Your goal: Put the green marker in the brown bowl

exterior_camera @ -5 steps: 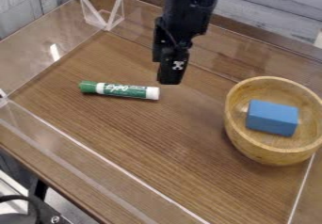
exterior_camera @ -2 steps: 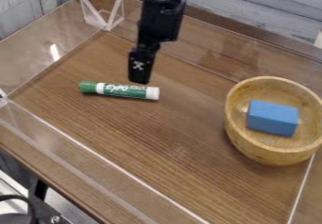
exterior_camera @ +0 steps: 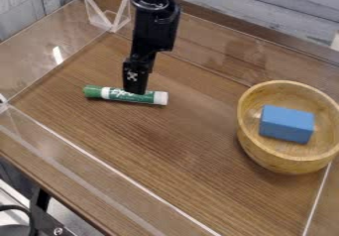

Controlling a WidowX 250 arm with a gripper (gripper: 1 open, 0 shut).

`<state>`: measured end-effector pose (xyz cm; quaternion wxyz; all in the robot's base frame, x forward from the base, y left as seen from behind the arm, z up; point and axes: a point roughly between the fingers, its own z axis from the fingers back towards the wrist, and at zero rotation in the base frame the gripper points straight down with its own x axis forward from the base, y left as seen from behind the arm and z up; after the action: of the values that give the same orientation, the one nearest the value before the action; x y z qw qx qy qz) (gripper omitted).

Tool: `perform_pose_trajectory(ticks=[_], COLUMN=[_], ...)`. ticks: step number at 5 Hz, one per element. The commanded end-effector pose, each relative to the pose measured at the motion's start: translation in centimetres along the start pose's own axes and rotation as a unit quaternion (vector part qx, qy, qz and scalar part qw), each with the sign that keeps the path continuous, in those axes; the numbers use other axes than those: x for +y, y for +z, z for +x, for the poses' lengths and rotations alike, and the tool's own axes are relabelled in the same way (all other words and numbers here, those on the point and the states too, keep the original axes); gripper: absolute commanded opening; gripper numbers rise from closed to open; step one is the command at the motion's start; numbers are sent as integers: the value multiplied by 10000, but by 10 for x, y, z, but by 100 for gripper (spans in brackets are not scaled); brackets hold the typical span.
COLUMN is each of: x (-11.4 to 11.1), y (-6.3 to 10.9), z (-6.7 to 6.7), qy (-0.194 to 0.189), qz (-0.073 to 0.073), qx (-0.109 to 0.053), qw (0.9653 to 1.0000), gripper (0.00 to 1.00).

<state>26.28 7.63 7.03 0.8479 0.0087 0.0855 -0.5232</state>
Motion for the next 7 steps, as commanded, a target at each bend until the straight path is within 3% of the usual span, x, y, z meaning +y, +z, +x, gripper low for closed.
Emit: perform_pose_trajectory(ticks=[1, 4, 7], x=[5, 3, 3], y=[1, -19, -19], z=[-4, -10, -13], qy=[64, 104, 204], qz=[166, 373, 595], qx=[-106, -290, -414], qw=[9998, 9988, 9972], gripper=[100, 100, 100])
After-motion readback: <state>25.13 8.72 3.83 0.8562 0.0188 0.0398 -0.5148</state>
